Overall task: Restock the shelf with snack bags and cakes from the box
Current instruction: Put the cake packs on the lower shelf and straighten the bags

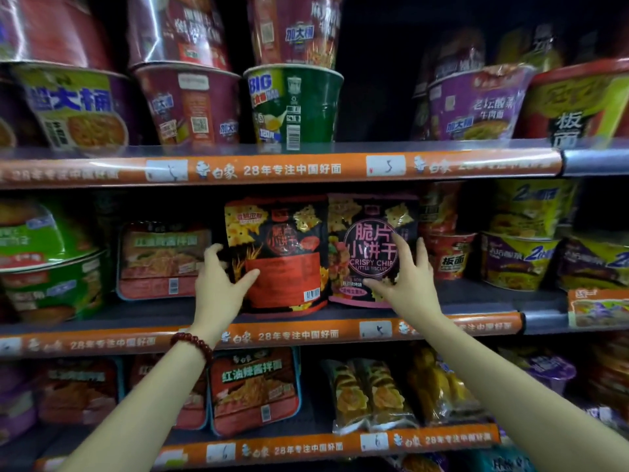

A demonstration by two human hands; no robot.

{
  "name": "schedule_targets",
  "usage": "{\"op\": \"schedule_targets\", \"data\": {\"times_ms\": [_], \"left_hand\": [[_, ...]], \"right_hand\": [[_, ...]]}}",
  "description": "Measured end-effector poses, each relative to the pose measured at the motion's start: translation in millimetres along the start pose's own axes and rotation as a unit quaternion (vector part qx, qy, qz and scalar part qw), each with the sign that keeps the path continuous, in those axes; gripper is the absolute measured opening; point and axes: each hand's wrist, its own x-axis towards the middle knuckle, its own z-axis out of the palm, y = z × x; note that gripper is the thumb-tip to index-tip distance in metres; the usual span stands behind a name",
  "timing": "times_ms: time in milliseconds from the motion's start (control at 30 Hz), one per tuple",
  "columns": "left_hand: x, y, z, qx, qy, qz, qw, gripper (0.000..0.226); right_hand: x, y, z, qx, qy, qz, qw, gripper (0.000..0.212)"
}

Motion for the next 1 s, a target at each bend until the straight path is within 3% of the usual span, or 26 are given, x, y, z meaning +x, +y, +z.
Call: {"op": "schedule_targets", "data": {"times_ms": [100,233,433,1000], "left_hand": [[-4,-2,8,-0.035,-0.048,-0.052,0.997,0.075],[-7,-6,16,-0.057,-0.075,-0.058,0.994,0.055],[4,-18,22,-0.118,-0.096,-0.077,0.985,0.042],[4,-13,11,-0.169,-0.042,-0.060,0.983,0.027]], "right_hand": [[2,6,12,0.076,0.014,0.005,0.997,0.106],[2,13,20,0.135,0.026,0.017,0.990,0.109],[0,19,26,0.132,0.030,-0.011,0.991,0.107],[2,22,28,0.113,0.022,-0.016,0.993,0.106]]}}
